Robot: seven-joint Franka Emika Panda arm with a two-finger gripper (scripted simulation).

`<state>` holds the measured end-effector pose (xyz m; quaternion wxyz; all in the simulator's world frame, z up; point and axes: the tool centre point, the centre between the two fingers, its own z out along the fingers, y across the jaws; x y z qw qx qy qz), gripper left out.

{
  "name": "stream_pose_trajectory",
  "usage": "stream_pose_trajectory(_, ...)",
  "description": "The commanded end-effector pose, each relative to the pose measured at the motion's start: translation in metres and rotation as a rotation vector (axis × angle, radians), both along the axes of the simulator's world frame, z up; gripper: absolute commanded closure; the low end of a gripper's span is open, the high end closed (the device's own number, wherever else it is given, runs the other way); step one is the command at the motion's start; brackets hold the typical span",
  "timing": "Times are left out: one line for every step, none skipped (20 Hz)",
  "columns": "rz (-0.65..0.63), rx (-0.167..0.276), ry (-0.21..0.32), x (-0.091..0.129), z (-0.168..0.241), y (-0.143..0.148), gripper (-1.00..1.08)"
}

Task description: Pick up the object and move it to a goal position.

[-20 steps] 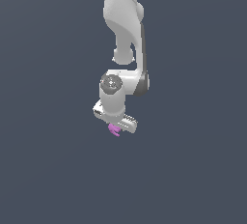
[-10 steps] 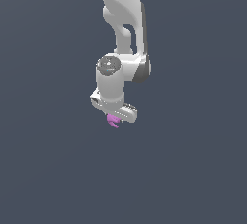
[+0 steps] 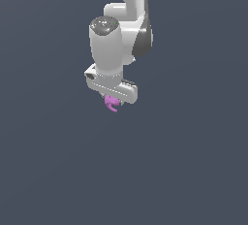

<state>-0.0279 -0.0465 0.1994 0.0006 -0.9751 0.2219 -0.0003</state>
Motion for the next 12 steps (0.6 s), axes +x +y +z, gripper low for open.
stream_pose_trajectory(0.0,0.0,0.001,-0.007,0.021,-0.001,1.08)
stream_pose_trajectory(0.0,0.0,0.001,-0.009,0.028,-0.002,1.08)
stream_pose_trajectory(0.0,0.0,0.001,-0.011,0.035,-0.002,1.08)
stream_pose_trajectory(0.0,-0.001,0.001,-0.012,0.041,-0.002,1.08)
stream_pose_trajectory(0.0,-0.001,0.001,-0.014,0.047,-0.003,1.08)
stream_pose_trajectory(0.0,-0.001,0.001,-0.015,0.052,-0.003,1.08)
stream_pose_trajectory(0.0,-0.001,0.001,-0.017,0.056,-0.003,1.08)
stream_pose_trajectory(0.0,-0.001,0.001,-0.018,0.06,-0.004,1.08)
stream_pose_trajectory(0.0,-0.001,0.001,-0.018,0.064,-0.004,1.08)
stream_pose_trajectory(0.0,-0.001,0.001,-0.019,0.067,-0.004,1.08)
stream_pose_trajectory(0.0,-0.001,0.001,-0.019,0.069,-0.004,1.08)
stream_pose_trajectory(0.0,-0.001,0.001,-0.02,0.071,-0.004,1.08)
